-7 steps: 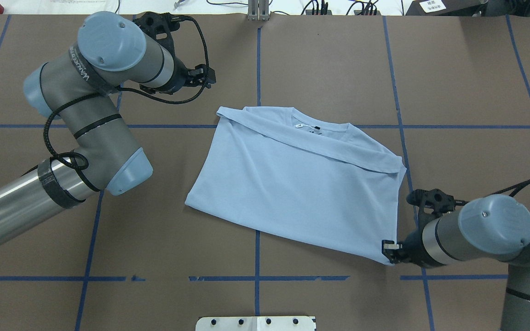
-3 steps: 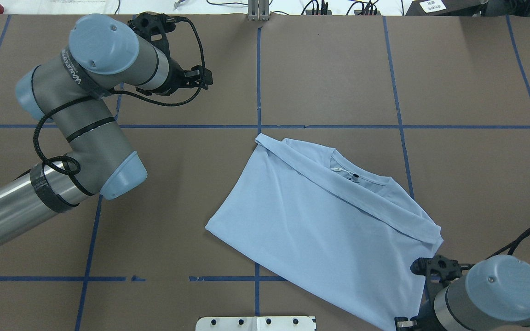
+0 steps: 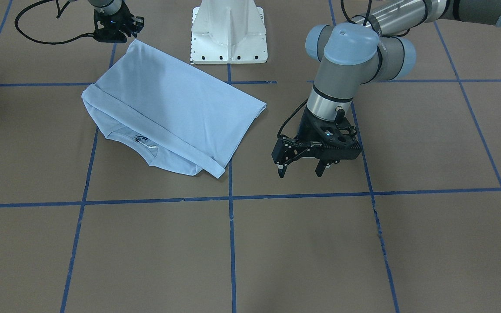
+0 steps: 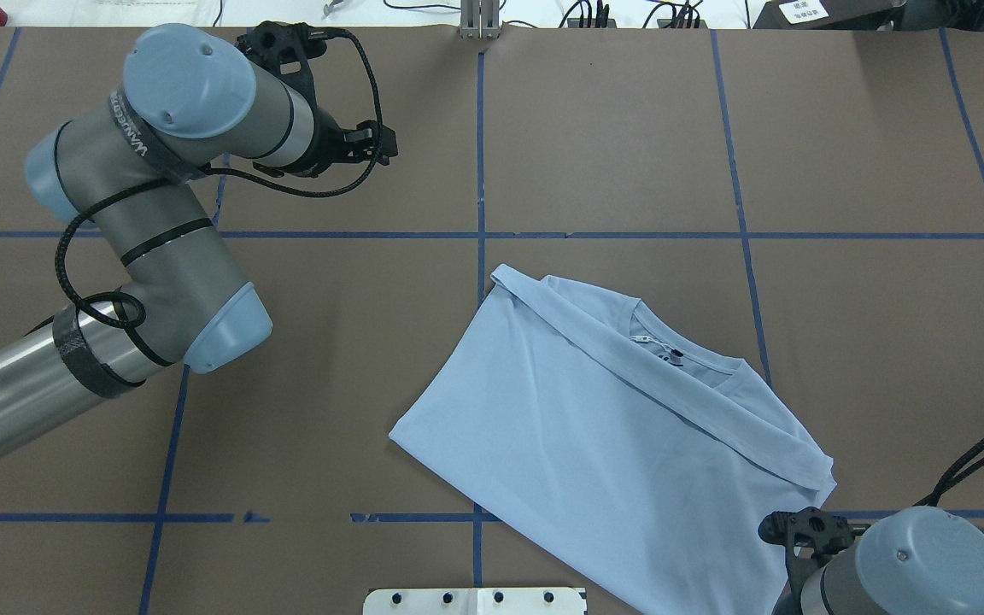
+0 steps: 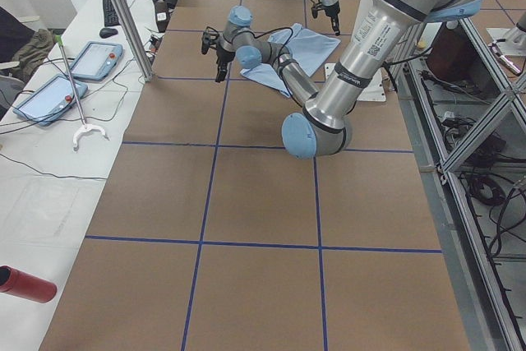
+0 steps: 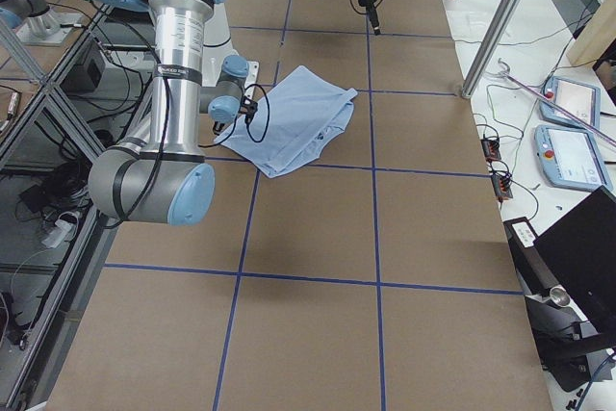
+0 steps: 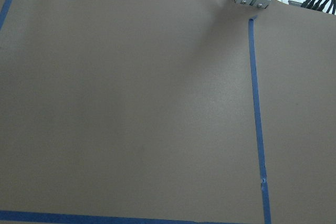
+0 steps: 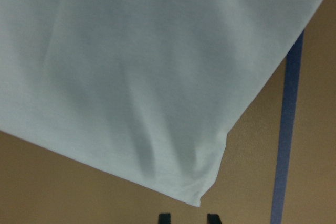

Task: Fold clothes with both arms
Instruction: 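Drag the grasped corner with the right gripper, rotating the shirt on the table, then release the shirt with the right gripper while the left gripper grasps its near corner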

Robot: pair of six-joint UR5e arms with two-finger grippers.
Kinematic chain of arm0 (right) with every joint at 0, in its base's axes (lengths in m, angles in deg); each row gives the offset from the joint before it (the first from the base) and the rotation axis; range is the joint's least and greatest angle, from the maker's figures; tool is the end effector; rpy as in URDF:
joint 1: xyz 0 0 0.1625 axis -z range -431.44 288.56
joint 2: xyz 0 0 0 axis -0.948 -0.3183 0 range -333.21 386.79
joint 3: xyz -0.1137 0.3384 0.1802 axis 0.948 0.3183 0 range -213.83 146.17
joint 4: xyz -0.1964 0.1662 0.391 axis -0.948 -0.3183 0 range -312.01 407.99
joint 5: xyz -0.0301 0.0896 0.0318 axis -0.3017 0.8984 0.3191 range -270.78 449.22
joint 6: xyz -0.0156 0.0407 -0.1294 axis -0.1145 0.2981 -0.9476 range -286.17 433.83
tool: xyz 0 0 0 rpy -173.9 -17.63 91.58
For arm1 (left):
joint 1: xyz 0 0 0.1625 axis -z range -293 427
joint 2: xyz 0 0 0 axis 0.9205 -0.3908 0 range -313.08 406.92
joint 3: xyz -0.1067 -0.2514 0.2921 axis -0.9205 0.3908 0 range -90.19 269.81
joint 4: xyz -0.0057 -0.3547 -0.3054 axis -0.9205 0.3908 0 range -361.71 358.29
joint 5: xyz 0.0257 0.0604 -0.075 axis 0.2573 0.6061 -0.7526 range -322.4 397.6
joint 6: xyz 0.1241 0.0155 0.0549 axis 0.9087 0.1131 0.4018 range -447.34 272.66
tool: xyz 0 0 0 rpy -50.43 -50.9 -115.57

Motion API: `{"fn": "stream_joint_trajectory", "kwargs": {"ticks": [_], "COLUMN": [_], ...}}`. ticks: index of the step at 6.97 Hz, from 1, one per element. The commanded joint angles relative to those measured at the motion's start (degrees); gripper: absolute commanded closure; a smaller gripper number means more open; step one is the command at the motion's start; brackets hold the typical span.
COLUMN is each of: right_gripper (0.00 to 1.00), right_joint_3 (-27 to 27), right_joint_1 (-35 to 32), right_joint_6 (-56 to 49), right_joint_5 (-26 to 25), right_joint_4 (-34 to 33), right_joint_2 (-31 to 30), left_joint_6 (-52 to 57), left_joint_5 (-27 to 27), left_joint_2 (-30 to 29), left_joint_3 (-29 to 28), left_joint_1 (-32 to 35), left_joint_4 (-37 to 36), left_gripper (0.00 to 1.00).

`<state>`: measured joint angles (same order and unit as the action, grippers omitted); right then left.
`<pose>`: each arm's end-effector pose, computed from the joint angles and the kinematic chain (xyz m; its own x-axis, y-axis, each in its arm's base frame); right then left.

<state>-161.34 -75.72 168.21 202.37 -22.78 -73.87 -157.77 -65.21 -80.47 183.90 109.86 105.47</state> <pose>-0.4787 -0.1158 0.3682 0.7060 0.1232 0.6974 0.1604 0.9314 -0.3269 0.4757 -0.5821 0.1672 0.5350 -0.0509 -0.8433 0.3665 0.9133 0.1774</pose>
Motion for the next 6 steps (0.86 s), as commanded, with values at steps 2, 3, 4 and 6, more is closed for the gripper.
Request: {"fn": "stream_joint_trajectory", "kwargs": {"ticks": [2, 3, 4, 6], "right_gripper": [0.0, 0.0, 0.0, 0.0], "right_joint_3": [-0.82, 0.4, 1.37, 3.3], "right_joint_1": [-15.96, -22.2, -28.26, -36.11], "right_joint_6": [-0.07, -1.03, -5.56, -12.81], "right_joint_5": [0.31, -0.04, 0.05, 0.92], "right_joint_4": [0.02, -0.07, -0.07, -0.68], "right_joint_2": [5.17, 8.6, 12.03, 15.2], "left_joint_6": [-2.33, -5.22, -11.25, -19.8], "left_joint_5": [-6.3, -8.87, -9.33, -10.57], "left_joint_2": [2.13, 2.4, 2.58, 4.15], "left_joint_3": [3.47, 4.26, 4.35, 4.53], "left_joint_1": [-2.25, -4.6, -7.76, -10.85], "left_joint_4": [-2.06, -2.06, -2.15, -2.59], "left_gripper": [0.01, 0.0, 0.0, 0.0]}}
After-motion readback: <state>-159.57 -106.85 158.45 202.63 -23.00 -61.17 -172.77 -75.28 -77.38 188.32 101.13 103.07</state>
